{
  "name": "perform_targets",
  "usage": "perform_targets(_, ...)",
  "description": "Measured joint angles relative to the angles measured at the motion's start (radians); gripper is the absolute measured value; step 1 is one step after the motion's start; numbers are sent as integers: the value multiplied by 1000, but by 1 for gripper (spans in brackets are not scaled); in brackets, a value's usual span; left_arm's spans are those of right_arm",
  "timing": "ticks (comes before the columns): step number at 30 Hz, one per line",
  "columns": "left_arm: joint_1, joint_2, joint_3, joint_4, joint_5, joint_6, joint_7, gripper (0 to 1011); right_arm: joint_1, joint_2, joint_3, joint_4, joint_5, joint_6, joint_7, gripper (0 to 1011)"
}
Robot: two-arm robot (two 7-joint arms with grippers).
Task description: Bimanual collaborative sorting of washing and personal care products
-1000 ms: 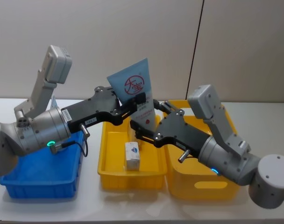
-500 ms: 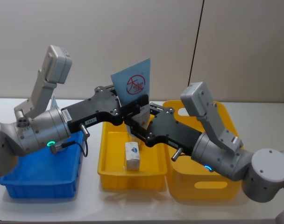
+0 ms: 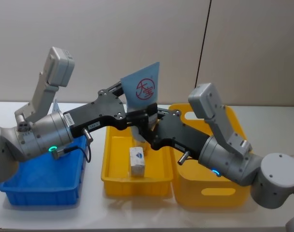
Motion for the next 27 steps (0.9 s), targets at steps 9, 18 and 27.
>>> perform_targets(9, 0, 0, 0, 0, 0, 0, 0, 1001, -22, 7, 27, -12, 3, 6, -50, 213)
perform_targets(18, 0, 0, 0, 0, 0, 0, 0, 1001, -61, 14, 79, -29, 3, 9, -123, 194)
perform_targets(27, 0, 0, 0, 0, 0, 0, 0, 1001, -100, 16, 141, -32, -1, 20, -204, 194)
